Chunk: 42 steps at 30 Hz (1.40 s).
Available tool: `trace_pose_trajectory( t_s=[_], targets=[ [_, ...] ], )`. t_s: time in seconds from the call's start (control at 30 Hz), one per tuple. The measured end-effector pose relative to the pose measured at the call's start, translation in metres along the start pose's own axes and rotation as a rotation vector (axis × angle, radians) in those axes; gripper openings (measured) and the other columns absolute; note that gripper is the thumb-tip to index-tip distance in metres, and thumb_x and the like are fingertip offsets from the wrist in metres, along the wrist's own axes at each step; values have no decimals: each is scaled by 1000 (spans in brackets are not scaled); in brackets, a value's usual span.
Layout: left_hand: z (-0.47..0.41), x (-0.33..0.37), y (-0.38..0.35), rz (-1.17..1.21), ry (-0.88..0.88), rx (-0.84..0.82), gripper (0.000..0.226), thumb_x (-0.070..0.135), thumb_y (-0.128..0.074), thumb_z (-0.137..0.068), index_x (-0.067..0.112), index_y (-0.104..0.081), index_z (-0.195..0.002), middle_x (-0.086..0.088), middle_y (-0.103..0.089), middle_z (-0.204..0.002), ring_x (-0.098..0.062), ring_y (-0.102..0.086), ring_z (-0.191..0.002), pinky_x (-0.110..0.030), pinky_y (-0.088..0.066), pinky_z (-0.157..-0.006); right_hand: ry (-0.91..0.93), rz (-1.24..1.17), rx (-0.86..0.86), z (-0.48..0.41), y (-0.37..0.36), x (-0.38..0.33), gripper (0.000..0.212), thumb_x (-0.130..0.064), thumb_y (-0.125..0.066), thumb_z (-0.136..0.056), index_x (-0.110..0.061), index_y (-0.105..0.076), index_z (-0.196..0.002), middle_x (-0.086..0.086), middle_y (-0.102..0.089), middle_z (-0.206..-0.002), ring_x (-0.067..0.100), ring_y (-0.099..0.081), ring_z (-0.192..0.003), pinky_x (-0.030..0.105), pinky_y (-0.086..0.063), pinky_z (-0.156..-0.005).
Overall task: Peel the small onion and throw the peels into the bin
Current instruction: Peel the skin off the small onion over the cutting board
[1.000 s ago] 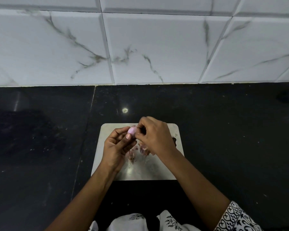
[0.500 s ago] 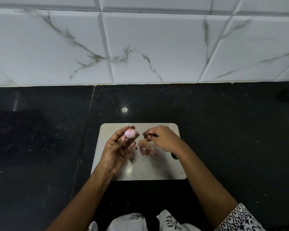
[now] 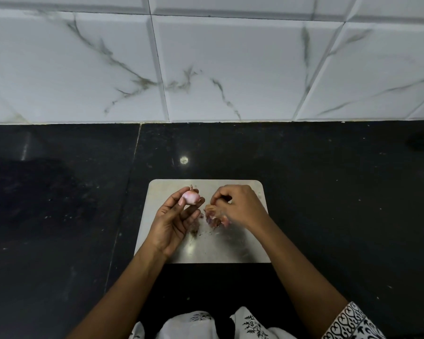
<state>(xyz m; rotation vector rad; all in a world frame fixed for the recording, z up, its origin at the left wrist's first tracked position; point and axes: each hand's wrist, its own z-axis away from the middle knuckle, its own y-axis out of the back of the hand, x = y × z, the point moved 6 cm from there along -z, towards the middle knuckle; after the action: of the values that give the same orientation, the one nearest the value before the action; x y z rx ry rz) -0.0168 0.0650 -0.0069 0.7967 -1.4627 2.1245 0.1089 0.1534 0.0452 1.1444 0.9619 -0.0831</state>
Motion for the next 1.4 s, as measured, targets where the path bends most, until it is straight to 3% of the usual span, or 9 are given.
trace_pose_trajectory(
  t_s=[0.07,0.13,0.27,0.37,0.47,0.57,0.7,1.03,1.4],
  targets=[
    [-1,-1,-2,8,2,7,62,38,-93,-44,17,-73,-98,-9,-73,-102,-22,-71,-95,-26,-59,-67,-29,21,-63,1,-1,1,21,-25,-55,-89,-22,-70,-104,-2,-71,-103,12,-63,-93,35,-52,-86],
    [-1,-1,-4,12,4,30,63,42,-93,-40,18,-74,-95,-7,-74,-100,-21,-72,-90,-25,-59,-63,1,31,-37,2,4,-4,21,-31,-57,-89,-23,-69,-104,-2,-71,-101,11,-63,-93,36,-52,-85],
    [0,0,-7,-26,24,62,68,47,-93,-34,19,-74,-93,-6,-75,-96,-18,-73,-84,-22,-57,-56,163,-41,76,6,14,-21,12,-14,-68,-80,-17,-62,-90,-7,-61,-94,6,-61,-79,30,-54,-72],
    [0,2,-9,-69,14,87,75,49,-92,-31,16,-70,-95,-6,-75,-91,-16,-73,-80,-20,-56,-55,261,-93,59,10,15,-33,26,-11,-70,-79,-20,-59,-101,-8,-54,-108,4,-61,-87,21,-55,-70],
    [0,6,-11,-119,-26,92,61,50,-92,-32,21,-75,-83,-4,-75,-85,-14,-72,-72,-20,-55,-55,383,-44,46,11,9,-42,31,-18,-70,-81,-19,-59,-111,-3,-55,-114,7,-59,-95,20,-54,-74],
    [1,9,-13,-178,-39,114,48,45,-88,-45,20,-73,-84,-3,-75,-83,-14,-72,-71,-20,-54,-55,419,-10,67,9,9,-45,28,-14,-69,-81,-16,-61,-107,0,-57,-109,8,-59,-92,25,-55,-74],
    [4,13,-16,-267,-35,141,20,25,-62,-72,13,-66,-88,0,-74,-72,-13,-70,-64,-19,-53,-52,427,-6,12,4,13,-46,23,-8,-69,-80,-11,-60,-101,1,-57,-103,3,-56,-88,20,-53,-74],
    [2,16,-19,-305,-28,170,21,25,-62,-72,12,-68,-86,-3,-73,-71,-13,-70,-61,-19,-53,-51,383,-86,-9,2,15,-41,26,-8,-71,-78,-14,-59,-101,-11,-51,-99,-4,-56,-80,12,-51,-70],
    [1,28,-19,-430,-63,179,14,19,-59,-88,13,-70,-83,-7,-73,-78,-19,-72,-71,-22,-53,-56,481,31,-3,-3,16,-46,18,-9,-68,-81,-13,-61,-97,1,-56,-103,2,-54,-85,8,-48,-70]
  ],
)
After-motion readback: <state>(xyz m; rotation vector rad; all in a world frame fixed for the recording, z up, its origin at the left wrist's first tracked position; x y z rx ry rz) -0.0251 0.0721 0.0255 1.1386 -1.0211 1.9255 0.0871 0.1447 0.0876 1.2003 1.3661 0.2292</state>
